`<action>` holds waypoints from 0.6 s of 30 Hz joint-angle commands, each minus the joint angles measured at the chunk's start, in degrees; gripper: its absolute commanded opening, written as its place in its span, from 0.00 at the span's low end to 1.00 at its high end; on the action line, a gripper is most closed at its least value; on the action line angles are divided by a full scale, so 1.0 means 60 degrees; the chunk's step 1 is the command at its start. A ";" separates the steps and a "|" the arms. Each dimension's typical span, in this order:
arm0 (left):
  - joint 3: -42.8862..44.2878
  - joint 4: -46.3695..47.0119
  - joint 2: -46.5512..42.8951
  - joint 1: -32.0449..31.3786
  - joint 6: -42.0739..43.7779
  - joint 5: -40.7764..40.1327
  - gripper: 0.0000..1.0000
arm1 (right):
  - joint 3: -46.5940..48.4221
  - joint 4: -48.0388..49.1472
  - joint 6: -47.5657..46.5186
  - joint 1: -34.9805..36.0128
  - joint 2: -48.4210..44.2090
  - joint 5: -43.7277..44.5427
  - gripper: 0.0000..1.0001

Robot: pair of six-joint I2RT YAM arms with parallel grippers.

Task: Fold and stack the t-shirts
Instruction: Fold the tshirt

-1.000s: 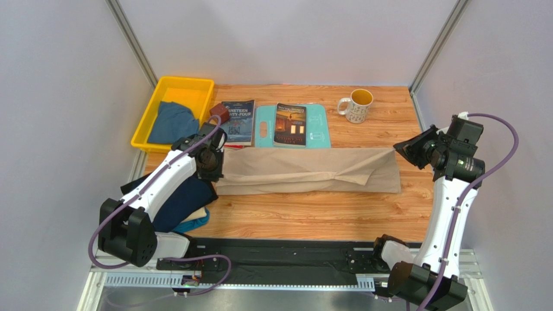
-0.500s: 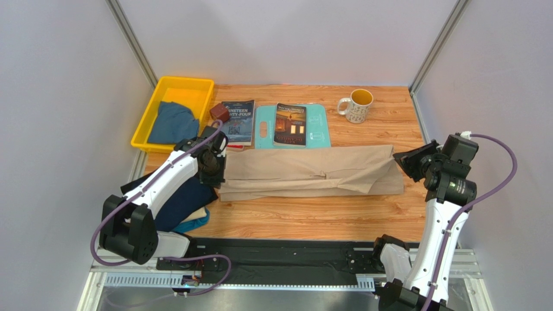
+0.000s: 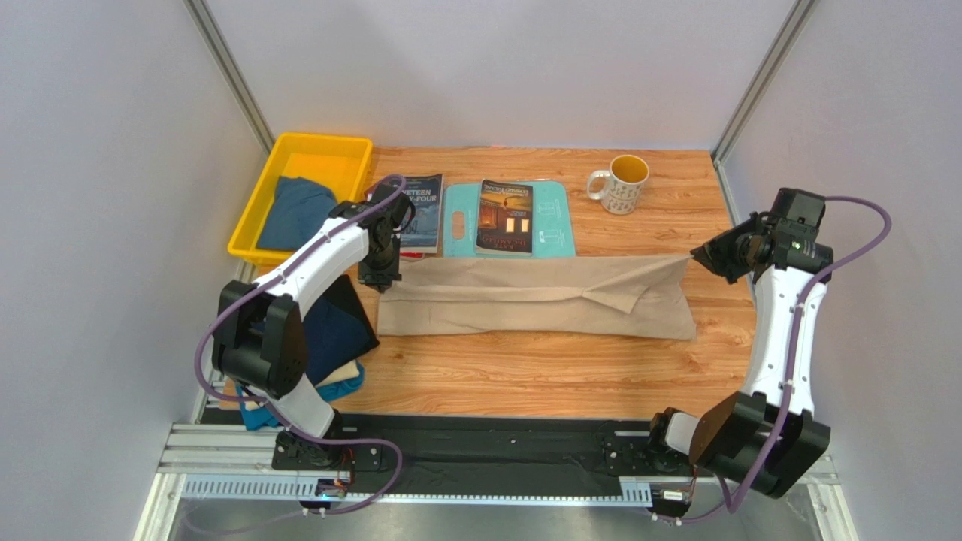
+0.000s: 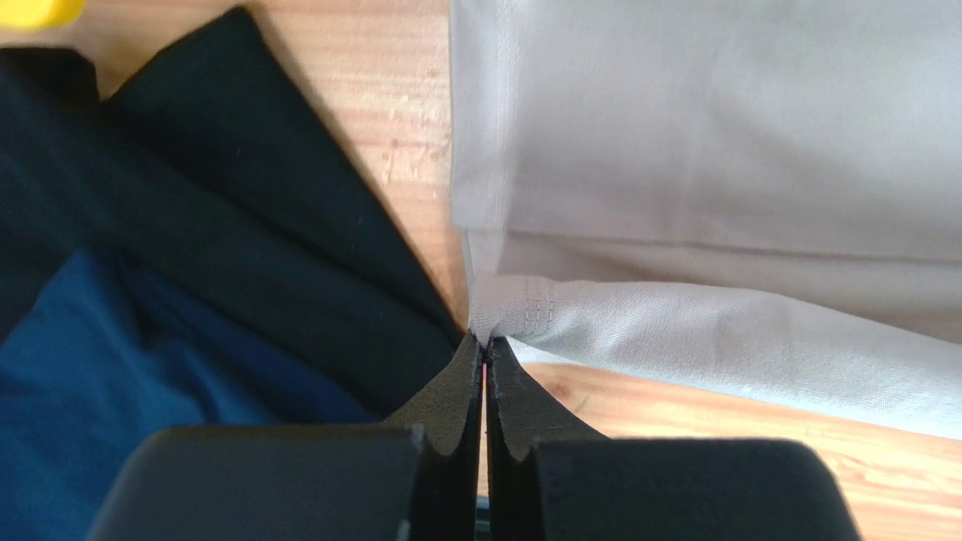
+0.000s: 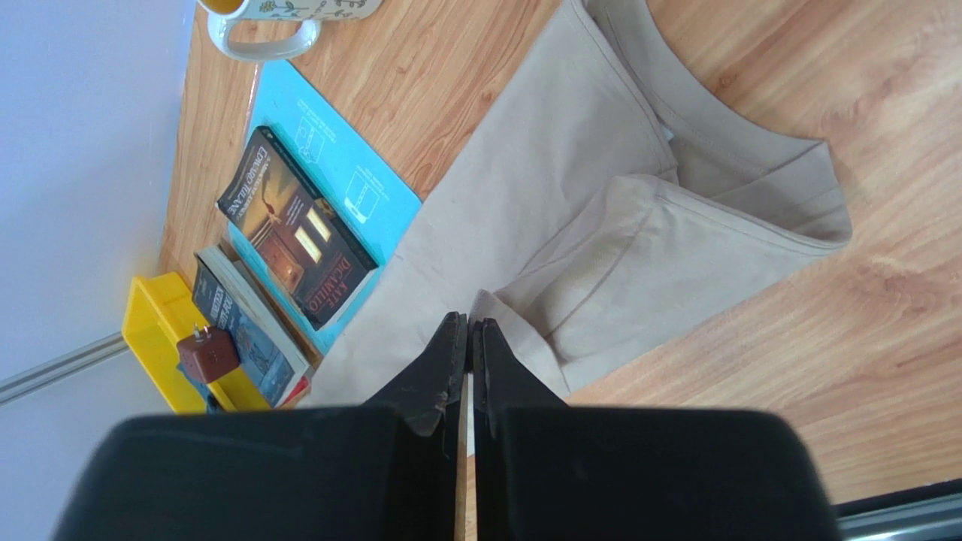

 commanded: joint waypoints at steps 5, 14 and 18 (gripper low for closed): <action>0.1109 -0.0303 0.1326 0.0039 0.0612 -0.0240 0.00 | 0.0878 0.0719 -0.0531 0.0511 0.1347 0.0120 0.00; 0.1110 -0.0508 0.1914 0.0083 0.0422 -0.0518 0.00 | 0.0862 0.1143 -0.0619 0.1009 0.2358 0.0485 0.00; 0.1183 -0.0670 0.2003 0.0156 0.0260 -0.0810 0.00 | 0.1287 0.1217 -0.0721 0.1448 0.3191 0.0706 0.00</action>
